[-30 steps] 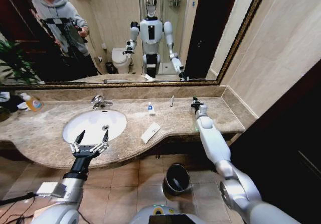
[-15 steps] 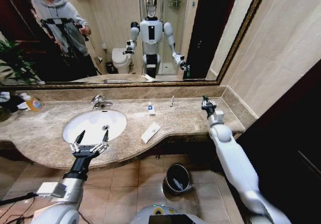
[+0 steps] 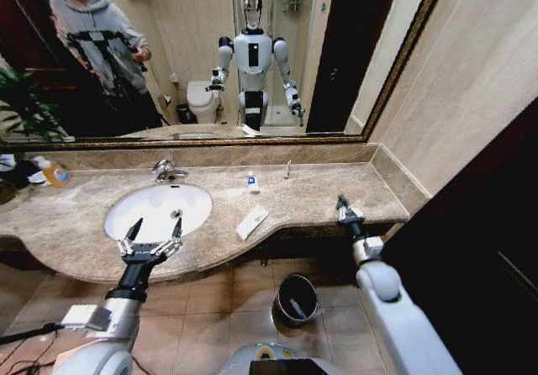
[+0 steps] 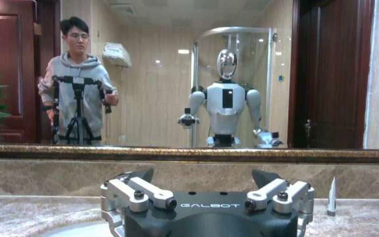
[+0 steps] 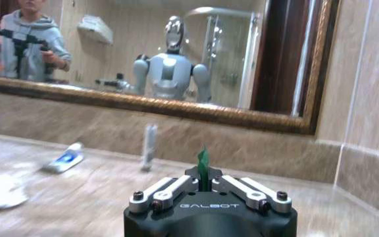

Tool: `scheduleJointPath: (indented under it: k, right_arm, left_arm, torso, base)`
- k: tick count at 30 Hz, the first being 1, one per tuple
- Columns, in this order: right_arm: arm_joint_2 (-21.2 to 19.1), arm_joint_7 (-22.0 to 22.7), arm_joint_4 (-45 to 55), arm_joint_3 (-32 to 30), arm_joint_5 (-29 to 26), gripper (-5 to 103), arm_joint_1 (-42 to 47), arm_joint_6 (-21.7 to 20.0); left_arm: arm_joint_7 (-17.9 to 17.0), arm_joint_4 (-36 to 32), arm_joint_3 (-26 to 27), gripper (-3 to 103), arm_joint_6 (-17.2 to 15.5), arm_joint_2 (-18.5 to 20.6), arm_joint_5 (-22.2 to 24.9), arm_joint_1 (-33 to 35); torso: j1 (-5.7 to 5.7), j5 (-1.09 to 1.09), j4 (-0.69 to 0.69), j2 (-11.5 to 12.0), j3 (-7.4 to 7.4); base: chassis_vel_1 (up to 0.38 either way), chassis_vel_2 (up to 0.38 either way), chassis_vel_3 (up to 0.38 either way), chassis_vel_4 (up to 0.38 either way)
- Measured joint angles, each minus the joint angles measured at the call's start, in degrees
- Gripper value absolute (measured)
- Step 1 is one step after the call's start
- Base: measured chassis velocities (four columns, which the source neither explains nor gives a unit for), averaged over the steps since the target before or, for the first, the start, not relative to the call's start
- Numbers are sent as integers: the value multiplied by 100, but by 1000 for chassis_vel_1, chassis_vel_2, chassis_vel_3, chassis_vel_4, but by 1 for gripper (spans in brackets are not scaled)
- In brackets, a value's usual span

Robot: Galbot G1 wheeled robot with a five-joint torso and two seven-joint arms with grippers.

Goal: Pick up the trash from the sink and place it in the trash bin.

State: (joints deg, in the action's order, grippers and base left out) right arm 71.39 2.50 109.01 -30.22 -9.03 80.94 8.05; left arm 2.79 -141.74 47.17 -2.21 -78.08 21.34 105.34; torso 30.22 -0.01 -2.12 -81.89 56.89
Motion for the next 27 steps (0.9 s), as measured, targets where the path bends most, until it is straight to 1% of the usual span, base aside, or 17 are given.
scheduleJointPath:
  k: [2, 3, 6, 7, 10, 11, 13, 16, 18, 20, 22, 23, 27]
  right_arm:
    - [169, -14, 52, -6, 196, 6, 432, 274]
    - [169, -14, 52, -6, 196, 6, 432, 274]
    - [404, -7, -138, -48, 379, 6, 827, 620]
    - [404, -7, -138, -48, 379, 6, 827, 620]
    - [474, 8, -586, -65, 512, 6, 1008, 916]
    - [474, 8, -586, -65, 512, 6, 1008, 916]
    - [476, 20, -961, -31, 520, 6, 1042, 971]
    - [504, 8, -1188, 43, 520, 6, 1031, 971]
    - [619, -69, -1592, 164, 618, 6, 924, 959]
    - [656, -101, -1722, 193, 666, 6, 877, 949]
    - [730, -250, -2165, 277, 795, 6, 695, 896]
    - [730, -250, -2165, 277, 795, 6, 695, 896]
    - [752, -669, -2997, 420, 801, 6, 353, 611]
  left_arm:
    - [0, 0, 0, 100, 0, 0, 0, 0]
    - [0, 0, 0, 100, 0, 0, 0, 0]
    - [0, 0, 0, 100, 0, 0, 0, 0]
    - [0, 0, 0, 100, 0, 0, 0, 0]
    - [0, 0, 0, 100, 0, 0, 0, 0]
    - [0, 0, 0, 100, 0, 0, 0, 0]
    - [0, 0, 0, 100, 0, 0, 0, 0]
    - [0, -1, 0, 100, 0, 0, 0, 0]
    - [0, 0, 0, 100, 0, 0, 0, 0]
    - [0, 0, 0, 100, 0, 0, 0, 0]
    - [0, -1, 0, 100, 0, 0, 0, 0]
    - [0, -1, 0, 100, 0, 0, 0, 0]
    - [0, -1, 0, 100, 0, 0, 0, 0]
  torso:
    - [0, -1, 1, 0, 0]
    - [0, -1, 1, 0, 0]
    - [-1, 1, 1, 0, 0]
    - [-1, 1, 1, 0, 0]
    - [0, 0, 1, 0, 0]
    - [0, 0, 1, 0, 0]
    - [0, 0, 1, 0, 1]
    - [0, 0, 1, 0, 1]
    - [0, 0, 1, 0, 1]
    - [0, 1, 1, 0, 1]
    - [0, 1, 1, 0, 1]
    - [0, 1, 1, 0, 1]
    - [1, 1, 1, 1, 1]
  base:
    - [0, 0, 0, 0]
    - [0, 0, 0, 0]
    - [0, 0, 0, 0]
    - [0, 0, 0, 0]
    - [0, 0, 0, 0]
    - [0, 0, 0, 0]
    - [0, 0, 0, 0]
    - [0, 0, 0, 0]
    - [0, 0, 0, 0]
    - [0, 0, 0, 0]
    - [0, 0, 0, 0]
    - [0, 0, 0, 0]
    - [0, 0, 0, 0]
